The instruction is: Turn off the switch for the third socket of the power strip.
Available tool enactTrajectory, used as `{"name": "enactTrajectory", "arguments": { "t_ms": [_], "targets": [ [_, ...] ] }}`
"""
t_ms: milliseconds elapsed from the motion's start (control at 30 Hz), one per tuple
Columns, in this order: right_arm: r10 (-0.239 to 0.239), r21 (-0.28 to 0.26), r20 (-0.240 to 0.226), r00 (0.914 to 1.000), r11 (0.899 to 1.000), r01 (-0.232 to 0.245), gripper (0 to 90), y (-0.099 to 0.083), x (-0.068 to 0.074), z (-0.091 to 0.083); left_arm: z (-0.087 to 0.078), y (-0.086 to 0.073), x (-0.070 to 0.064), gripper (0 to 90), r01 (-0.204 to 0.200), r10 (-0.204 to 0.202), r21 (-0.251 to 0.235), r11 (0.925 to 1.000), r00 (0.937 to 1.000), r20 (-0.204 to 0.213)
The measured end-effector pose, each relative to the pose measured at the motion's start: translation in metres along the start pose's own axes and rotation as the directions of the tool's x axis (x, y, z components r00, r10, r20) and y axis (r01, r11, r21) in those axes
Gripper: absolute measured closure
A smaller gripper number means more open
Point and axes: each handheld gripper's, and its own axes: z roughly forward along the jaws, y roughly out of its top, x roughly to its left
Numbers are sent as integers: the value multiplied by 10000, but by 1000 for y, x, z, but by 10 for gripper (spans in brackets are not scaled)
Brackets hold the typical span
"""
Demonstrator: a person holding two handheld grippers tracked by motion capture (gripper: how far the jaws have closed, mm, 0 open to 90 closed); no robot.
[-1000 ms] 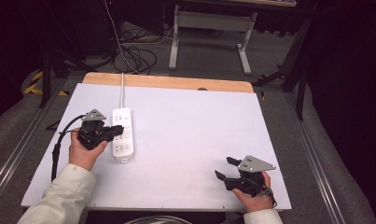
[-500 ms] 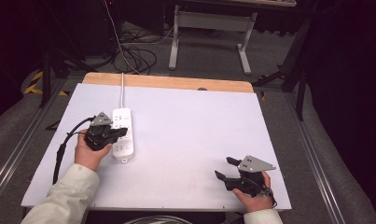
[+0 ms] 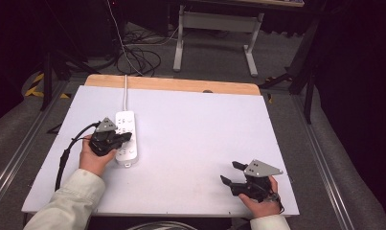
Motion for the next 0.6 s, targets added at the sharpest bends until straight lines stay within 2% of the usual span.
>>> {"name": "enactTrajectory", "arguments": {
  "t_ms": [100,133,200,333,600],
  "targets": [
    [-3,-12,-14,10000,10000,3,331,0,0,0,1,0,-1,898,-31,31,-15,10000,10000,-36],
    [-6,-7,-18,10000,10000,6,331,0,0,0,2,-1,-1,898,53,-53,9,10000,9999,103],
    [-15,7,-14,10000,10000,15,331,0,0,0,2,-2,-1,898,-76,76,78,9999,10000,-49],
    [-27,7,-32,10000,10000,27,332,0,0,0,3,-2,-1,898,-11,12,39,10000,10000,-99],
    [-36,28,-49,10000,10000,36,334,0,0,1,3,-4,0,898,-38,38,13,10000,10000,-57]
  ]
}}
